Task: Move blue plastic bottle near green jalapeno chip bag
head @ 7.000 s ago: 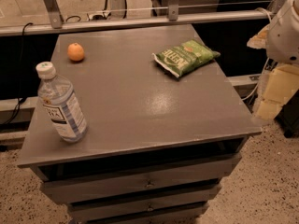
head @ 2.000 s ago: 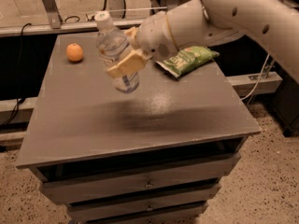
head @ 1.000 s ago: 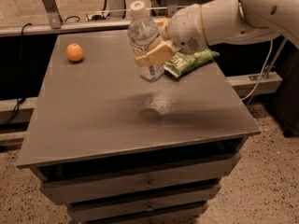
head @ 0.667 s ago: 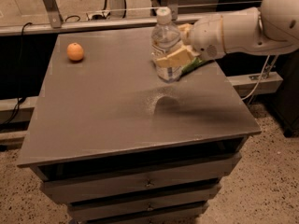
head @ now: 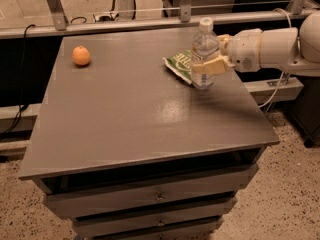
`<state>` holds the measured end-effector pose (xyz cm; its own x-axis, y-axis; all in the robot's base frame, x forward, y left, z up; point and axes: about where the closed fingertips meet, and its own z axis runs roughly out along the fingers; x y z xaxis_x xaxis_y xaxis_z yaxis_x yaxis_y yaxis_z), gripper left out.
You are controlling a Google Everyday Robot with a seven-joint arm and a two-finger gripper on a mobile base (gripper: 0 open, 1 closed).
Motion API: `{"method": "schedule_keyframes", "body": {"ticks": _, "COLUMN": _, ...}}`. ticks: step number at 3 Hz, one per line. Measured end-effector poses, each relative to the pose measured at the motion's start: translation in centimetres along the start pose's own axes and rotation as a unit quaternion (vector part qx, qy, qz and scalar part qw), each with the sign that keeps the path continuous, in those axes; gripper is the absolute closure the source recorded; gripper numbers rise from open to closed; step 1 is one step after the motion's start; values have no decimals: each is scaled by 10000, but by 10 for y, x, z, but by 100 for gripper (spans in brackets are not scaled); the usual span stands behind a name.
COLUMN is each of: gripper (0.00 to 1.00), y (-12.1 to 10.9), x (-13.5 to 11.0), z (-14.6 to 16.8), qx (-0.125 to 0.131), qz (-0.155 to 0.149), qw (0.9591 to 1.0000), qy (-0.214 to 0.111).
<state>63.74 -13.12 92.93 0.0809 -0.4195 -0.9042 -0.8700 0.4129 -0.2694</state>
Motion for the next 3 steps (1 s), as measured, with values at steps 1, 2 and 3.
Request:
{"method": "schedule_keyframes", "body": {"ticks": 1, "gripper": 100, "y": -22, "x": 14, "z": -14, "qx": 258, "qz": 18, "qw": 9997, "qy": 42}}
{"method": "schedule_keyframes", "body": {"ticks": 2, "gripper": 100, "y": -38, "x": 20, "z": -24, "qx": 434, "qz": 17, "qw": 9990, "qy": 68}}
{"method": "schedule_keyframes", "body": {"ticks": 3, "gripper": 75, "y": -49, "x": 32, "z": -28, "qx": 645, "qz": 178, "qw": 9978, "qy": 25}}
